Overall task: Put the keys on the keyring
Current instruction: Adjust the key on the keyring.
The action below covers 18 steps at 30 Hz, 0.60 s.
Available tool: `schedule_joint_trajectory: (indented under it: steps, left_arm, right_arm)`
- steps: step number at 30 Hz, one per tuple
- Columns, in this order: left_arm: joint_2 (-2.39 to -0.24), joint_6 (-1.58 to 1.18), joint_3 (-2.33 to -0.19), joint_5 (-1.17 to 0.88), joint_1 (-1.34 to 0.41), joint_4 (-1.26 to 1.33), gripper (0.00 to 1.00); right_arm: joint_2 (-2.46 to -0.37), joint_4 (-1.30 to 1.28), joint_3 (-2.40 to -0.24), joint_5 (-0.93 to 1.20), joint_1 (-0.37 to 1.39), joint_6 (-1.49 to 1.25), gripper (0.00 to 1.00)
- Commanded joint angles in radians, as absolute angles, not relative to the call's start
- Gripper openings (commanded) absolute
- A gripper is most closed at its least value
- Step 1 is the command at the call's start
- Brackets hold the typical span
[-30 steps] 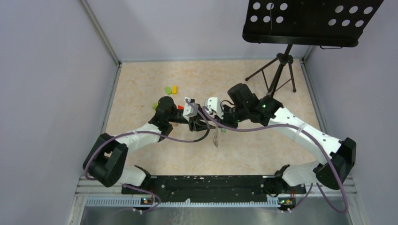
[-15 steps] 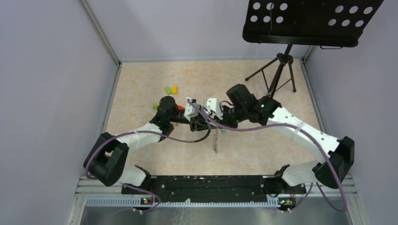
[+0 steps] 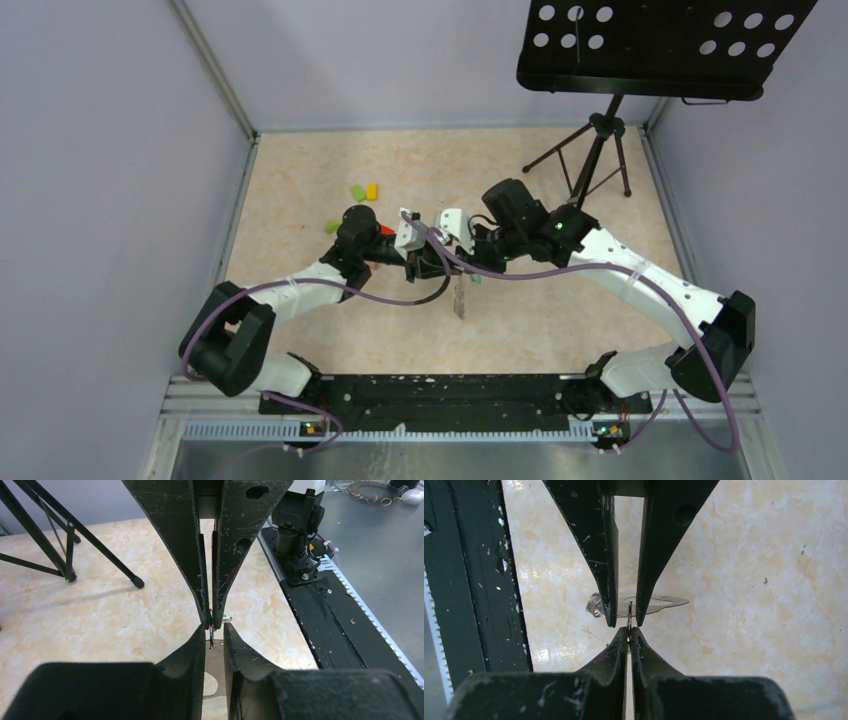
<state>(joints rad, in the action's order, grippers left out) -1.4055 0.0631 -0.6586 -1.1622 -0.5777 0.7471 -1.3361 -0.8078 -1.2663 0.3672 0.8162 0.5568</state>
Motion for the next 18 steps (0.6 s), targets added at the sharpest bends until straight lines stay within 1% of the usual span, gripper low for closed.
schedule_joint_trajectory:
  steps: [1, 6, 10, 12, 13, 18]
  left_arm:
    - [-1.416, 0.077, -0.694, -1.168, -0.583, 0.758, 0.21]
    - [-1.420, 0.074, -0.698, -1.171, -0.584, 0.758, 0.13]
    - [-1.425, 0.072, -0.700, -1.176, -0.586, 0.755, 0.10]
    - [-1.427, 0.071, -0.701, -1.176, -0.586, 0.754, 0.05]
    - [-1.427, 0.071, -0.702, -1.175, -0.586, 0.754, 0.01]
    - [-1.416, 0.051, -0.704, -1.165, -0.586, 0.757, 0.00]
  right_arm:
    - [-1.305, -0.774, -1.298, 0.375, 0.829, 0.544, 0.00]
    - [-1.304, -0.772, -1.295, 0.374, 0.830, 0.543, 0.00]
    - [-1.301, -0.769, -1.294, 0.374, 0.829, 0.540, 0.00]
    - [-1.299, -0.767, -1.294, 0.375, 0.828, 0.539, 0.00]
    - [-1.298, -0.765, -1.292, 0.374, 0.829, 0.539, 0.00]
    - [-1.286, -0.743, -1.267, 0.361, 0.828, 0.530, 0.00]
